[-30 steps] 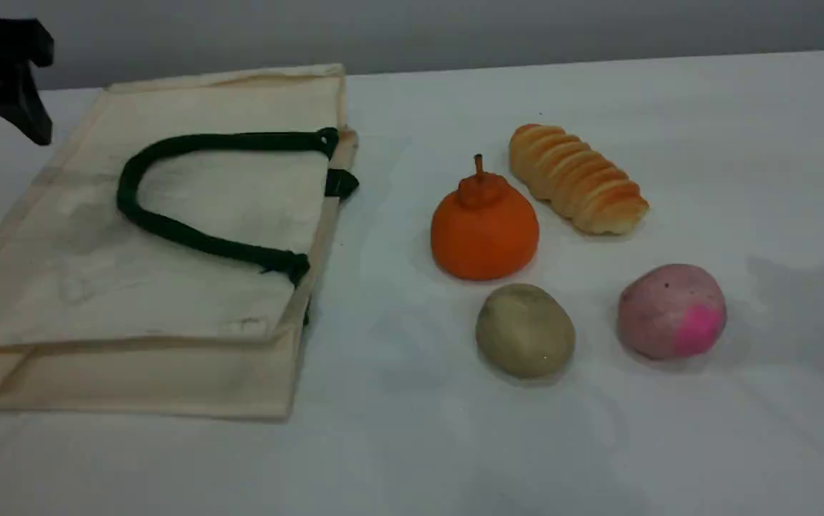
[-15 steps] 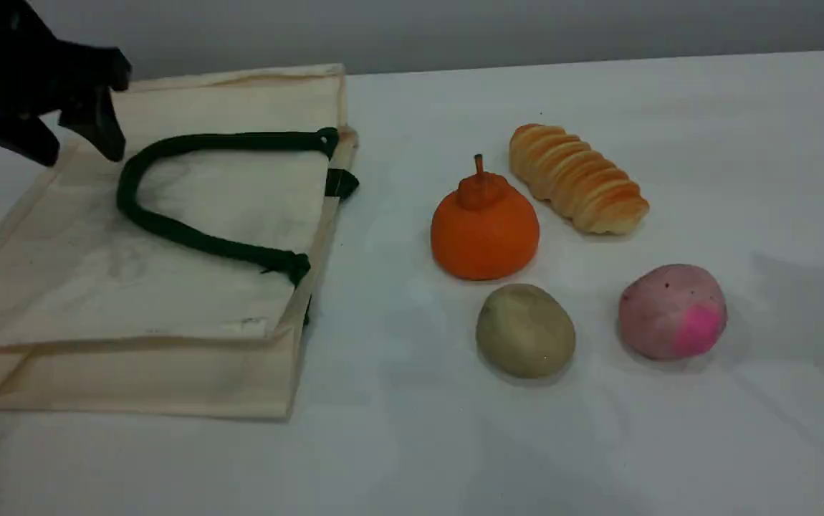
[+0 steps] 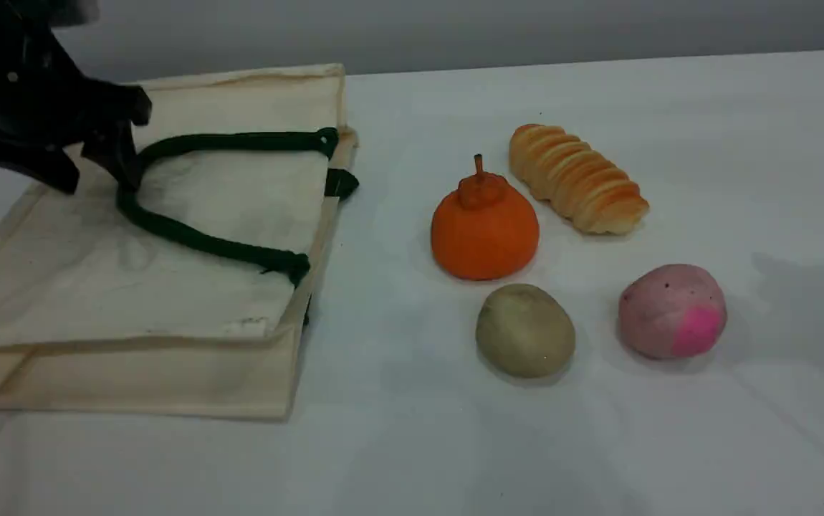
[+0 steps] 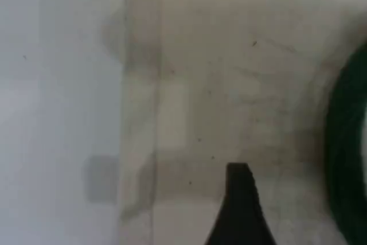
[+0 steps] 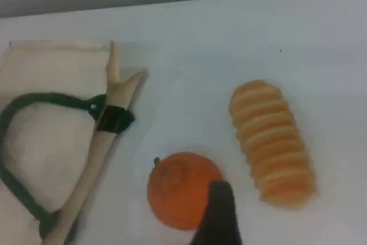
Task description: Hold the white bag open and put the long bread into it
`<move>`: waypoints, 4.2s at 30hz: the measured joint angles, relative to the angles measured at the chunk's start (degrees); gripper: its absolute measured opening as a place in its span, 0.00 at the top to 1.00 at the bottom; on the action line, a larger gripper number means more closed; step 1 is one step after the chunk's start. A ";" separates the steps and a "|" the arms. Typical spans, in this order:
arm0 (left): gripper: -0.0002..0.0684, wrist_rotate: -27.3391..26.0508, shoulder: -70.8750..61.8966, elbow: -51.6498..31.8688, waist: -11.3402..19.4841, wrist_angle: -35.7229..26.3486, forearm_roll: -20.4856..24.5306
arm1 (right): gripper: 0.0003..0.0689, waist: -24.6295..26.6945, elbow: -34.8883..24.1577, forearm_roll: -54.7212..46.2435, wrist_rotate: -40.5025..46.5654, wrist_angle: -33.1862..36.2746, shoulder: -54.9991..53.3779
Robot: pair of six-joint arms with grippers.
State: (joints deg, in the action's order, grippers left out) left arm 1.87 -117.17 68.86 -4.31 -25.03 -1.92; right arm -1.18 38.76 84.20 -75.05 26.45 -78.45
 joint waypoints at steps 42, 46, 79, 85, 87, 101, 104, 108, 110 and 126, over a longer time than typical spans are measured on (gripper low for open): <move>0.83 0.05 -5.36 0.00 -2.37 2.03 0.18 | 0.21 0.00 0.00 0.49 -0.06 0.39 0.00; 0.86 0.06 -4.13 0.73 -2.37 2.13 0.18 | 0.21 0.00 0.00 0.49 -0.06 0.33 0.00; 0.86 -15.61 29.12 24.48 -12.56 -36.25 -12.02 | 0.21 0.00 0.00 7.33 -5.93 6.75 -8.06; 0.86 -12.25 31.33 24.48 -12.56 -38.74 -5.71 | 0.21 0.00 0.00 11.07 -11.30 10.47 -11.00; 0.86 -11.81 31.27 24.43 -12.56 -39.77 -3.86 | 0.21 0.00 0.00 12.75 -13.37 10.07 -10.95; 0.86 -13.06 33.96 24.43 -12.56 -40.05 -6.79 | 0.21 -2.18 3.77 15.85 -14.93 5.05 -18.40; 0.86 -13.47 33.96 24.43 -12.56 -40.05 -7.60 | 0.21 -4.76 6.94 15.85 -14.93 3.19 -22.52; 0.86 -13.47 33.91 24.43 -12.56 -40.24 -7.76 | 0.21 -6.31 10.97 15.85 -14.93 -2.00 -27.30; 0.86 -13.52 33.91 24.43 -12.56 -40.29 -8.38 | 0.21 -6.31 12.57 15.85 -14.89 -3.47 -29.68; 0.86 -14.95 33.91 24.43 -12.56 -40.68 -10.18 | 0.21 -6.31 18.51 15.69 -14.95 -1.83 -40.65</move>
State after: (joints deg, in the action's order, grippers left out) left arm -13.07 -83.25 93.29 -16.87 -65.71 -12.10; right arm -7.49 57.27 99.88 -90.00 24.62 -119.10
